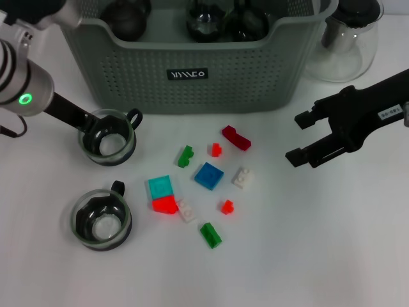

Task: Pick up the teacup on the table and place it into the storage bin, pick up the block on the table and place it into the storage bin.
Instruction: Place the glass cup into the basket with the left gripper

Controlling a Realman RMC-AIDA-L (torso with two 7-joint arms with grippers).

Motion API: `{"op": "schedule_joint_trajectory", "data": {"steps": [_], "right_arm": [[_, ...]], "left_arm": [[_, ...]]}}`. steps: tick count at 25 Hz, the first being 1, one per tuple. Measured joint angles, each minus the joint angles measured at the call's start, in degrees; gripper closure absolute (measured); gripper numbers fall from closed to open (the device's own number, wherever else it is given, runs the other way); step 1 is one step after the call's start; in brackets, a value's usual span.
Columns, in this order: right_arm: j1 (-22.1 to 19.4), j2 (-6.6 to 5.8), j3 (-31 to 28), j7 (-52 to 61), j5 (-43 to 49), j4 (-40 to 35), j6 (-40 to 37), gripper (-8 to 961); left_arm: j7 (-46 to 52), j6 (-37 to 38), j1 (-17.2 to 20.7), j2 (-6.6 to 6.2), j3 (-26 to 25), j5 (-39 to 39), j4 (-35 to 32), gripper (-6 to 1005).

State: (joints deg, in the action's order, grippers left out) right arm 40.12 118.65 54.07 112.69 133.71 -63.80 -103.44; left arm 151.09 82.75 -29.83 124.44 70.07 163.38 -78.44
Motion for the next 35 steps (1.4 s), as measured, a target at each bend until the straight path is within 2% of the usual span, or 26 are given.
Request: {"op": "schedule_joint_trajectory", "data": {"steps": [6,14,18,21,24,26,29,32,35], "right_arm": [[0.5,-1.18,-0.7,0.5,0.1,0.5,0.0,23],[1.1,-3.33,-0.7,1.9,3.3,3.7,-0.3,23],[1.1,-3.87,-1.5,2.4,4.2,4.1,0.0,23],[1.0,-4.18,-2.2,2.5,4.3,4.1,0.0,23],[1.0,-4.57,-2.4,2.8,4.3,4.2,-0.3,23],[1.1,-4.85,-2.4,3.1,4.5,4.2,-0.8,23],[1.4,-5.12,-2.3,4.1,5.2,4.0,-2.2,23],[2.0,-5.37,-2.3,5.8,6.1,3.6,-3.6,23],[2.7,-5.62,-2.1,8.1,6.8,3.6,-4.7,23]], "left_arm": [[-1.0,6.2,1.9,0.01,-3.1,-4.6,-6.5,937],[-7.6,17.6,2.5,-0.43,-14.5,-29.2,-12.9,937],[-8.2,18.8,0.0,-0.86,-15.8,-36.4,-14.8,937],[-7.7,17.6,-4.5,-1.91,-16.4,-37.3,-14.4,937],[-6.4,15.6,-10.1,-4.28,-17.5,-36.9,-11.4,938],[-5.2,13.4,-14.3,-6.93,-17.9,-36.4,-7.1,938],[-3.7,9.6,-19.5,-10.19,-18.1,-33.9,0.1,938],[-3.0,5.2,-24.6,-12.37,-18.2,-29.9,8.5,938],[-3.0,1.8,-28.5,-13.92,-18.1,-25.7,16.2,938]]}}
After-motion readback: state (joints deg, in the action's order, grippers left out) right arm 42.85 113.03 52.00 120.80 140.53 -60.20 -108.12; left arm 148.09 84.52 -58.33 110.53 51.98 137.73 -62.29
